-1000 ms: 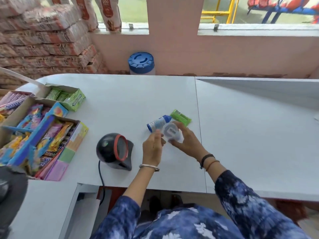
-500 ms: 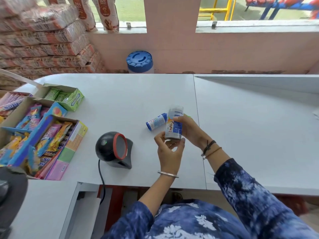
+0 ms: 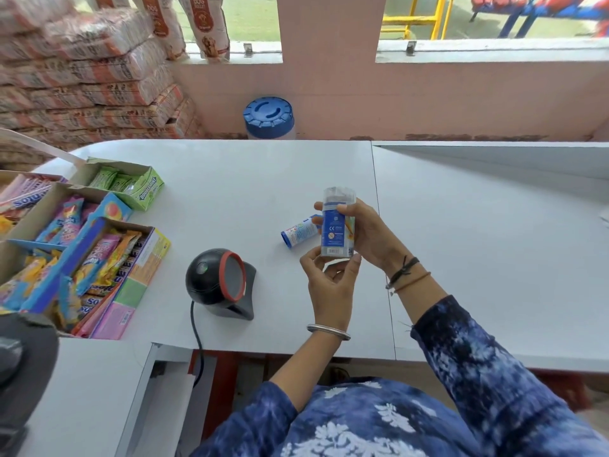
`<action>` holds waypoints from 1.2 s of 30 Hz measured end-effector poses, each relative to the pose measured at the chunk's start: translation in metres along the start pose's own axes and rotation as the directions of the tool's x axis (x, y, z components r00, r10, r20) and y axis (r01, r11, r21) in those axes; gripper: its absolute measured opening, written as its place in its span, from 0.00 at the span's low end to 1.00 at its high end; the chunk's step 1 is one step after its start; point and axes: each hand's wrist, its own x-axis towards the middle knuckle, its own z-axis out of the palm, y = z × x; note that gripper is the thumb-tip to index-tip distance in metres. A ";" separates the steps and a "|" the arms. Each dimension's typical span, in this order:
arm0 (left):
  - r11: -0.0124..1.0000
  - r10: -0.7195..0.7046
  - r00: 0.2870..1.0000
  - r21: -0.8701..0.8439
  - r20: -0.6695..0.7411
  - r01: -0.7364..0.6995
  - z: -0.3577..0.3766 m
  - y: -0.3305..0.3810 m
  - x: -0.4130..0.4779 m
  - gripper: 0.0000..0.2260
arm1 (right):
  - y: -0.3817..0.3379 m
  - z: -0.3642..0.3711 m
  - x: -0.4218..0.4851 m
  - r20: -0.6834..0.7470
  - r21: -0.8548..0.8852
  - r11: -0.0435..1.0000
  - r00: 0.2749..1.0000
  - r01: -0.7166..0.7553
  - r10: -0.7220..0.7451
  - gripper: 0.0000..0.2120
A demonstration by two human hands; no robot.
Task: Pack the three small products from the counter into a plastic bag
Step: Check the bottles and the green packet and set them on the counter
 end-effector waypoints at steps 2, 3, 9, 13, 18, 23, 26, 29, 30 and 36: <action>1.000 -0.006 1.000 -0.011 -0.006 0.005 0.000 0.002 0.000 0.20 | -0.003 0.001 0.001 0.005 0.015 1.000 1.000 0.005 -0.005 0.16; 1.000 -0.013 1.000 -0.019 -0.012 0.013 0.000 0.002 0.000 0.19 | -0.003 0.002 0.001 0.003 0.022 1.000 1.000 0.007 -0.007 0.16; 0.966 -0.166 0.970 -0.228 -0.178 0.124 -0.023 -0.004 0.009 0.16 | 0.017 0.022 0.008 -0.042 -0.157 0.984 0.996 -0.080 0.074 0.30; 0.816 -0.241 0.950 -0.572 -0.197 0.088 -0.045 0.006 0.009 0.16 | 0.026 0.060 0.011 0.072 -0.433 0.901 0.996 -0.019 0.056 0.30; 0.691 -0.254 0.933 -0.723 -0.255 -0.009 -0.059 0.016 0.012 0.16 | 0.028 0.092 0.016 0.172 -0.558 0.823 0.985 0.109 -0.013 0.29; 0.635 -0.291 0.913 -0.771 -0.285 -0.038 -0.057 0.027 0.013 0.13 | 0.025 0.100 0.018 0.207 -0.626 0.760 0.977 0.175 -0.054 0.30; 0.622 -0.298 0.903 -0.781 -0.309 -0.062 -0.055 0.030 0.015 0.13 | 0.024 0.101 0.019 0.221 -0.667 0.716 0.972 0.206 -0.073 0.31; 0.614 -0.293 0.896 -0.784 -0.333 -0.091 -0.053 0.029 0.019 0.13 | 0.024 0.101 0.021 0.233 -0.678 0.699 0.968 0.228 -0.091 0.31; 0.614 -0.292 0.894 -0.784 -0.339 -0.096 -0.052 0.028 0.019 0.13 | 0.024 0.102 0.021 0.236 -0.678 0.697 0.967 0.234 -0.095 0.31; 0.759 -0.307 0.906 -0.650 -0.291 0.048 -0.052 0.021 0.026 0.15 | 0.019 0.093 0.025 0.207 -0.682 0.683 0.965 0.261 -0.162 0.29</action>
